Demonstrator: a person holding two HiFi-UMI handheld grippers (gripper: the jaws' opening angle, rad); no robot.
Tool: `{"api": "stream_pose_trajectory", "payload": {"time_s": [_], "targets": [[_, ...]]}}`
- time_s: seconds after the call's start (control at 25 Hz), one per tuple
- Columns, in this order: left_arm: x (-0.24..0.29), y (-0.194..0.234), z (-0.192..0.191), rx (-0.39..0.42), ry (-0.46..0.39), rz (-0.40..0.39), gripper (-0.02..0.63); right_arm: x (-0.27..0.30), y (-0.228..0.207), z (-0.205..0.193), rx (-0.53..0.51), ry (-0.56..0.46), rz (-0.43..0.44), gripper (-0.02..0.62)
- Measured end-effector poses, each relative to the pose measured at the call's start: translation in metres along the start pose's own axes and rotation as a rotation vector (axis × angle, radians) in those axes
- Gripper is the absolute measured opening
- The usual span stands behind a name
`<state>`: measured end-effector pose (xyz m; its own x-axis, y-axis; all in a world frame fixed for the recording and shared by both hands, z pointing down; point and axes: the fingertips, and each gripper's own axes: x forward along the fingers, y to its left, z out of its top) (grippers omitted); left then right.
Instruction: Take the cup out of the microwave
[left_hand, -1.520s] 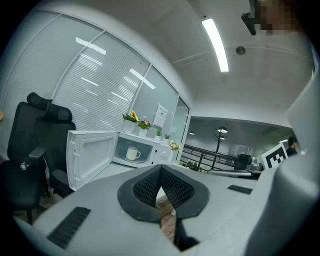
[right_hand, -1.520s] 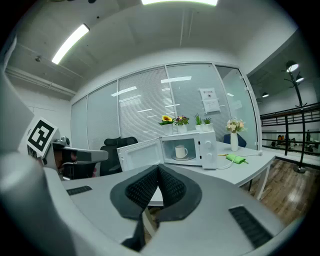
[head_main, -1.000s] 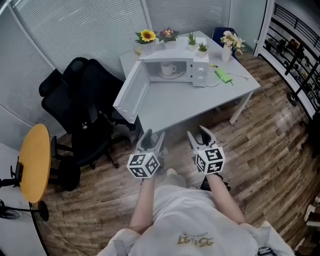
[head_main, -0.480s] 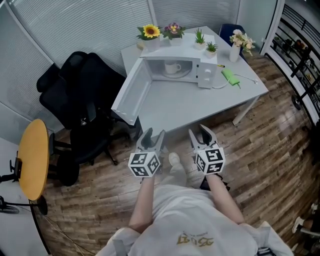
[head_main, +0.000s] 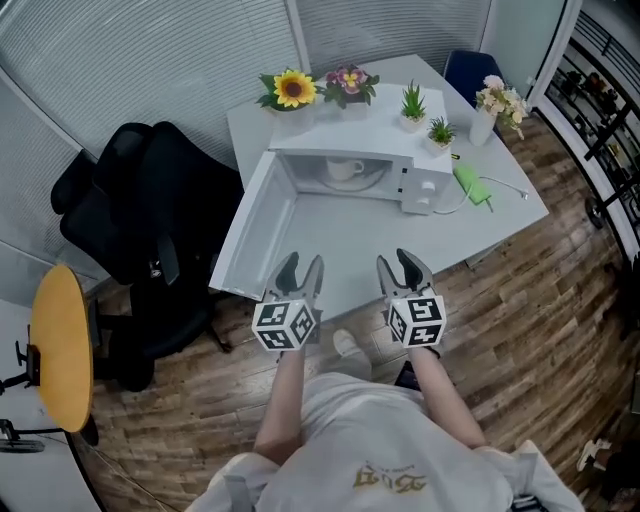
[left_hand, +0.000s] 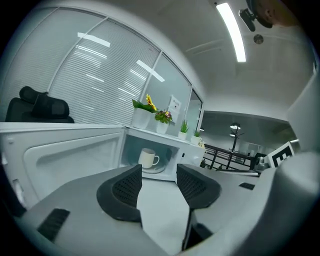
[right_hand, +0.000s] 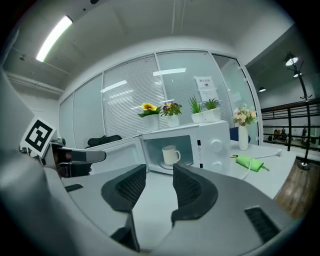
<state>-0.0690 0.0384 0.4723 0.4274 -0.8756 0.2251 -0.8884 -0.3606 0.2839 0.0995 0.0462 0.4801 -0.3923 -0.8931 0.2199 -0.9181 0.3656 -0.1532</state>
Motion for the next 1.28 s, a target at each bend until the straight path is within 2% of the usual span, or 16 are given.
{"api": "stream_pose_trajectory", "payload": {"time_s": [0.24, 0.48, 0.72, 1.04, 1.28], "targets": [[0.065, 0.031, 0.011, -0.001, 0.041, -0.029, 0.218, 0.069, -0.021, 0.005, 0.011, 0.03, -0.018, 0.164], [0.107, 0.051, 0.017, -0.013, 0.067, -0.066, 0.216, 0.119, -0.03, 0.005, 0.007, 0.066, -0.036, 0.164], [0.135, 0.068, 0.017, -0.042, 0.077, -0.086, 0.216, 0.152, -0.039, 0.005, -0.01, 0.087, -0.057, 0.164], [0.154, 0.064, 0.025, -0.027, 0.084, -0.125, 0.221, 0.169, -0.04, 0.013, -0.002, 0.088, -0.072, 0.164], [0.162, 0.079, 0.023, -0.047, 0.094, -0.103, 0.218, 0.192, -0.044, 0.008, -0.022, 0.116, -0.049, 0.164]]}}
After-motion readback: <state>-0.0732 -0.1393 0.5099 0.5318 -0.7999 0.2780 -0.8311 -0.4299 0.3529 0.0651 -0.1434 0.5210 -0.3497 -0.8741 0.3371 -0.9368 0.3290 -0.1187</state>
